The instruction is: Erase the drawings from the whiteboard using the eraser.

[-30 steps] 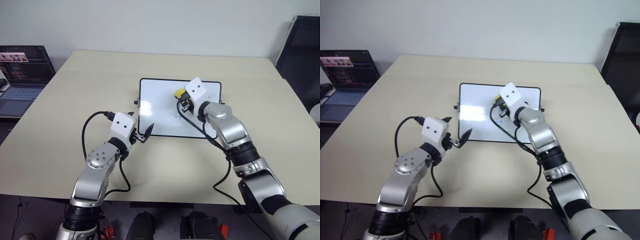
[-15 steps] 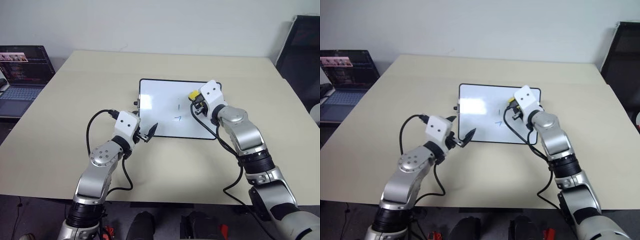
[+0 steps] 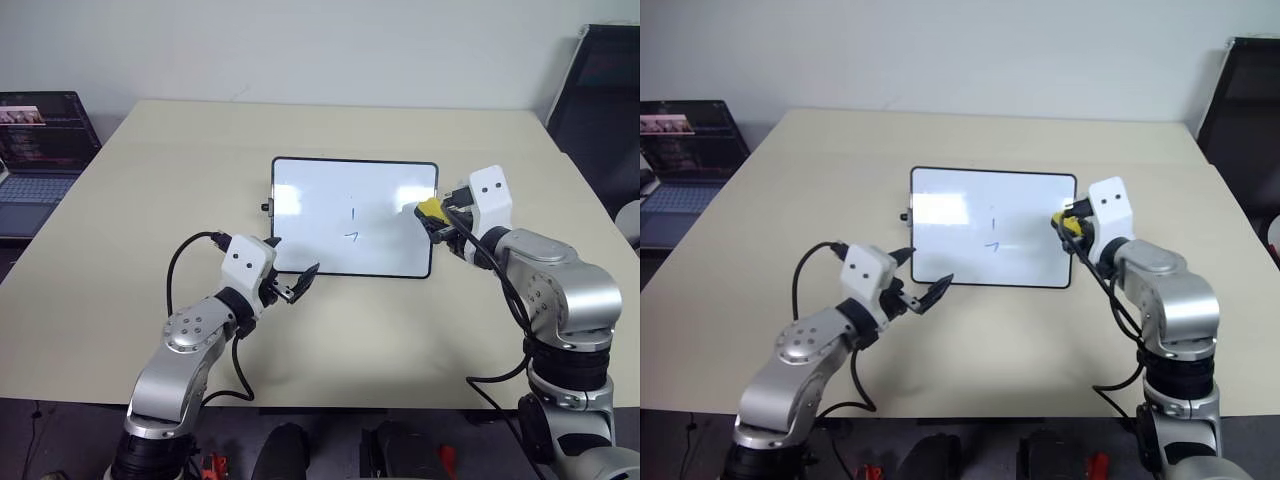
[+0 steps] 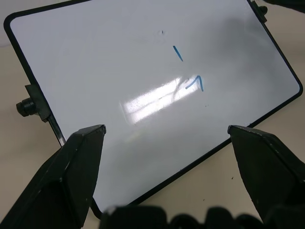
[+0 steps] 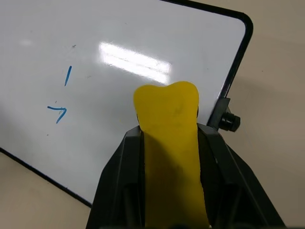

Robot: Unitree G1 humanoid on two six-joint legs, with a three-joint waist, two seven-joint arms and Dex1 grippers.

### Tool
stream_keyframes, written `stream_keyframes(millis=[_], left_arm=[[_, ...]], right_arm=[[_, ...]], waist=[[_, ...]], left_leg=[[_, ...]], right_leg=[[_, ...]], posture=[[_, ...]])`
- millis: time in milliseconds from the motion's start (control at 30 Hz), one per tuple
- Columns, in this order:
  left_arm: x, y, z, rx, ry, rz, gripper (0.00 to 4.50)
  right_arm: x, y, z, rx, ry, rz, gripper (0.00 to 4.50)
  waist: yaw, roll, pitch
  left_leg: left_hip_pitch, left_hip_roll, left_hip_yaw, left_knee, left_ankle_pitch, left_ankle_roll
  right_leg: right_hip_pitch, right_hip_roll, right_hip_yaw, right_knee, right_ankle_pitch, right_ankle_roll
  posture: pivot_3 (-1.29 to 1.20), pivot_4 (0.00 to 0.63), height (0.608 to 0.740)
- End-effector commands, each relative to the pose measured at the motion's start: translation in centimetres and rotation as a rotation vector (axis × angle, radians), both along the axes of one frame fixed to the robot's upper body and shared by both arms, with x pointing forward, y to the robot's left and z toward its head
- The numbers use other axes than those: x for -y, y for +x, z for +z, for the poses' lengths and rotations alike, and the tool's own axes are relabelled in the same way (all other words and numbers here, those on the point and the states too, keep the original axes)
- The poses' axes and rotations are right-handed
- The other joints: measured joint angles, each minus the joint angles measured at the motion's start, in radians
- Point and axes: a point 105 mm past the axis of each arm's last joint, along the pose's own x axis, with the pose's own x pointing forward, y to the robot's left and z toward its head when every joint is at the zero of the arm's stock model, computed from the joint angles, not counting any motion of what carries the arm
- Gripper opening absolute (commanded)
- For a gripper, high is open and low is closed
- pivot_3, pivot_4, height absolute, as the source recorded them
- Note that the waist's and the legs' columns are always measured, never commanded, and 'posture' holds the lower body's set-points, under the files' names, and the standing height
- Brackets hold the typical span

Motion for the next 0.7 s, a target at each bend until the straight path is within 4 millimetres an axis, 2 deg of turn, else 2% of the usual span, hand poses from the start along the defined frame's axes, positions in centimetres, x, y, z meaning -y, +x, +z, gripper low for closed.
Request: stream_keyframes(millis=[33, 267, 400, 700], left_arm=[[-0.3, -0.4, 1.2, 0.047, -0.003, 0.017, 4.5], [-2.0, -0.5, 0.5, 0.031, 0.0, 0.098, 4.5], [-1.8, -0.6, 0.4, 0.03, 0.003, 0.089, 4.5], [-1.2, -0.6, 0.8, 0.039, -0.007, 0.042, 4.5]], right_arm=[[0.5, -1.0, 0.7, 0.028, 0.025, -0.028, 1.13], [1.3, -2.7, -1.1, -0.015, 0.065, -0.078, 1.13], [1.1, -2.9, -1.6, -0.021, 0.07, -0.089, 1.13], [1.4, -2.5, -1.4, -0.012, 0.055, -0.097, 1.13]], waist=[[0.002, 0.0, 0.0], [0.003, 0.0, 0.0], [0.002, 0.0, 0.0], [0.003, 0.0, 0.0]], left_leg=[[0.0, 0.0, 0.0, 0.0, 0.0, 0.0], [-0.001, 0.0, 0.0, 0.0, 0.0, 0.0], [0.0, 0.0, 0.001, 0.0, 0.0, 0.0], [-0.001, 0.0, 0.0, 0.0, 0.0, 0.0]], right_leg=[[0.0, 0.0, 0.0, 0.0, 0.0, 0.0], [0.0, 0.0, 0.0, -0.001, 0.0, 0.0], [-0.001, 0.0, 0.001, 0.0, 0.0, 0.0], [-0.001, 0.001, 0.0, -0.001, 0.0, 0.0]], posture=[[0.0, 0.15, 0.74], [0.0, 0.15, 0.74], [0.0, 0.15, 0.74], [0.0, 0.15, 0.74]])
